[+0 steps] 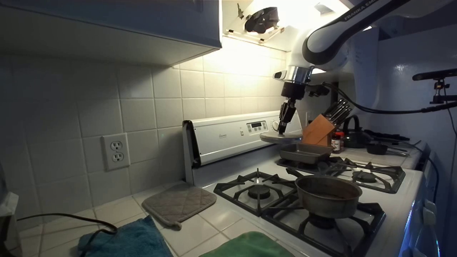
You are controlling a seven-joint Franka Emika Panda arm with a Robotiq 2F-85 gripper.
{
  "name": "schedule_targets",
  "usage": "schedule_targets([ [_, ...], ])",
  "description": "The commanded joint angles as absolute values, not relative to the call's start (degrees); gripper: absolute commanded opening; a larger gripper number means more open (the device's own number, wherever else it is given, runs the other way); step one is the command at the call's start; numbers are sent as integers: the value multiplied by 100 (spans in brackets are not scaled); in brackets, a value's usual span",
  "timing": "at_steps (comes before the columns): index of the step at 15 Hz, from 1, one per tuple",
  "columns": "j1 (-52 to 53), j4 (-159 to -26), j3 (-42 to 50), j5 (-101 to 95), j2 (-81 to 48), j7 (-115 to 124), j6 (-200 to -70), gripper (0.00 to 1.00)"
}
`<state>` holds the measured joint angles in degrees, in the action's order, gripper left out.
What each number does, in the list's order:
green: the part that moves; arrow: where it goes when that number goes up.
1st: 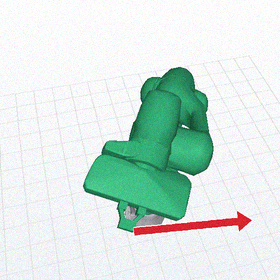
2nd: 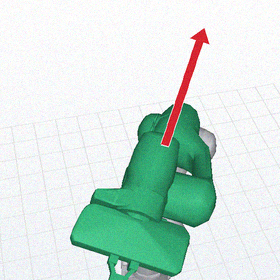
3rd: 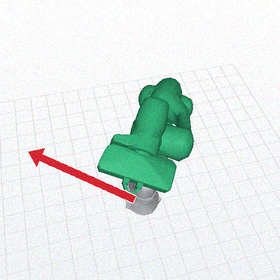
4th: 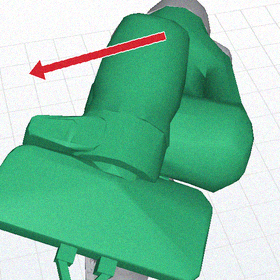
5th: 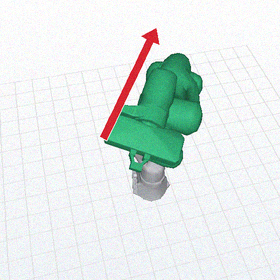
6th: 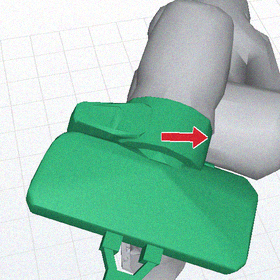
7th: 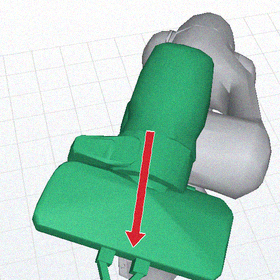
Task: Cover the pot
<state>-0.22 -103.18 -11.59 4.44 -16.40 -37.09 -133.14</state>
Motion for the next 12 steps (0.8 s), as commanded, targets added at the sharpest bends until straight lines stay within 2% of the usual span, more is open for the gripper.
schedule_targets([
  [1, 27, -10271, -1260, 751, -1584, -4062, -12977, 6],
  [2, 78, -10307, -1143, 551, -1637, -3829, -13189, 25],
  [8, 109, -10306, -1183, 590, -1637, -3896, -13137, 25],
  [9, 109, -10306, -1183, 590, -1636, -3896, -13137, 6],
  [12, 213, -10326, -1193, 454, -1585, -3805, -13117, 6],
])
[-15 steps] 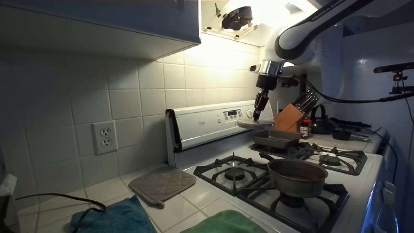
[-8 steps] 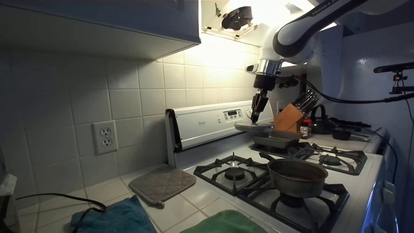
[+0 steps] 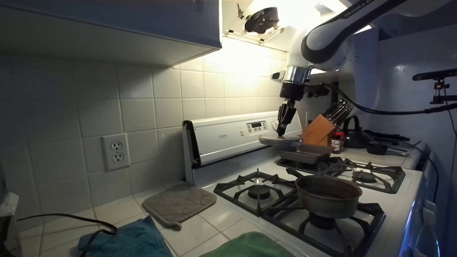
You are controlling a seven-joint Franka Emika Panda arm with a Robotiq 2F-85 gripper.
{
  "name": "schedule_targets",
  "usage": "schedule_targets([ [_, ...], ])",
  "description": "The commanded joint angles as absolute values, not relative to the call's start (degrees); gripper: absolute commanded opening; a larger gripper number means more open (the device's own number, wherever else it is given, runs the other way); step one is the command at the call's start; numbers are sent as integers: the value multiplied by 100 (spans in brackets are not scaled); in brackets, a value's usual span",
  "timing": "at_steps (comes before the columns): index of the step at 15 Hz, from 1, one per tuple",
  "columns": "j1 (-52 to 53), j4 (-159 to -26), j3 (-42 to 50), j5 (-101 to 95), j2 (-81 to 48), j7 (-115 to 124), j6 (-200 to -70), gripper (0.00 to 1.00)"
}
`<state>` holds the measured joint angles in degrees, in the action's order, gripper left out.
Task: Cover the pot
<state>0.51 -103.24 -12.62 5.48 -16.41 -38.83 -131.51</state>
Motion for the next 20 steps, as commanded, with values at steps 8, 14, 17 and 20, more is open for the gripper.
schedule_targets([
  [8, 612, -10648, -1231, 387, -1342, -3155, -13348, 6],
  [14, 834, -11211, -1341, 509, -1076, -2478, -13654, 6],
  [17, 962, -11544, -1356, 410, -899, -2104, -13913, 6],
  [20, 1061, -11907, -1370, 410, -744, -1863, -14251, 6],
])
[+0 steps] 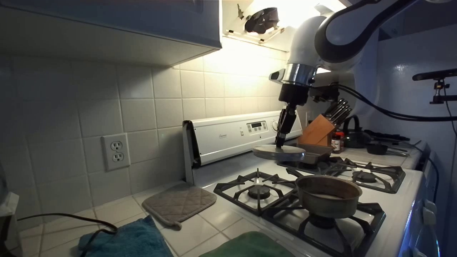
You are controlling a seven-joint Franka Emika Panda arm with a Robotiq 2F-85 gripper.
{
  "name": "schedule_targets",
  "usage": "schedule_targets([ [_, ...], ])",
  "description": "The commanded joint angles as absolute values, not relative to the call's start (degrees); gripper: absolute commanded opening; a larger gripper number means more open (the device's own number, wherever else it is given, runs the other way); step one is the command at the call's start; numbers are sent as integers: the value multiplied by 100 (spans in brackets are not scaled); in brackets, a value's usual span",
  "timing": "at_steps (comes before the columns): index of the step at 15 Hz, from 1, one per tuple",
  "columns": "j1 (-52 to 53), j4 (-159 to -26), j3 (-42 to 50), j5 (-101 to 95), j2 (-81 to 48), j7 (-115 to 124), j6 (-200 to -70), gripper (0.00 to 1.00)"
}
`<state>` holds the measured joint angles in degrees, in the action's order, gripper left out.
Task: Cover the pot
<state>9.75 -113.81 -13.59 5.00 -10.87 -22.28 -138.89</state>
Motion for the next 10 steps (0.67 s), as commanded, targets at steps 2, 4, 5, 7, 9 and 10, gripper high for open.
schedule_targets([
  [2, 1101, -12132, -1379, 438, -641, -1751, -14408, 6],
  [4, 1124, -12336, -1396, 486, -527, -1685, -14458, 6],
  [5, 1140, -12424, -1401, 480, -461, -1619, -14447, 6],
  [7, 1159, -12563, -1399, 452, -347, -1560, -14417, 6],
  [9, 1176, -12660, -1394, 433, -317, -1582, -14438, 6],
  [10, 1187, -12712, -1395, 427, -299, -1586, -14440, 6],
])
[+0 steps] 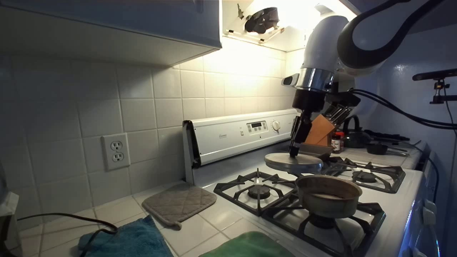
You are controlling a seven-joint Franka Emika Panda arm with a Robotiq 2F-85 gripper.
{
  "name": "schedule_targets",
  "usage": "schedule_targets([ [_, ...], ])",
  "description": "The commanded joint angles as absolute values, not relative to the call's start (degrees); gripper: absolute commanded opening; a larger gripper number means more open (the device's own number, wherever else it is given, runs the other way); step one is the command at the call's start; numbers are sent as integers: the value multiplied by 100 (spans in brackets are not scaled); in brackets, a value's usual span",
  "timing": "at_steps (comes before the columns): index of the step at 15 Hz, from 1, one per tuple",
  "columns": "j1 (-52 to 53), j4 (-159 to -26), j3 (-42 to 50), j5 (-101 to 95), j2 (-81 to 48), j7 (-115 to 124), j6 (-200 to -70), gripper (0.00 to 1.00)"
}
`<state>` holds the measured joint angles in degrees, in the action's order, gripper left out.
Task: Cover the pot
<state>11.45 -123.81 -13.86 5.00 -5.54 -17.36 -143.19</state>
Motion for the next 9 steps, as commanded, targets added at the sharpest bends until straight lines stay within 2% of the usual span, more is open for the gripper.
schedule_targets([
  [1, 1191, -12778, -1395, 443, -279, -1601, -14458, 6],
  [9, 1297, -13281, -1428, 383, -24, -1308, -14638, 6],
])
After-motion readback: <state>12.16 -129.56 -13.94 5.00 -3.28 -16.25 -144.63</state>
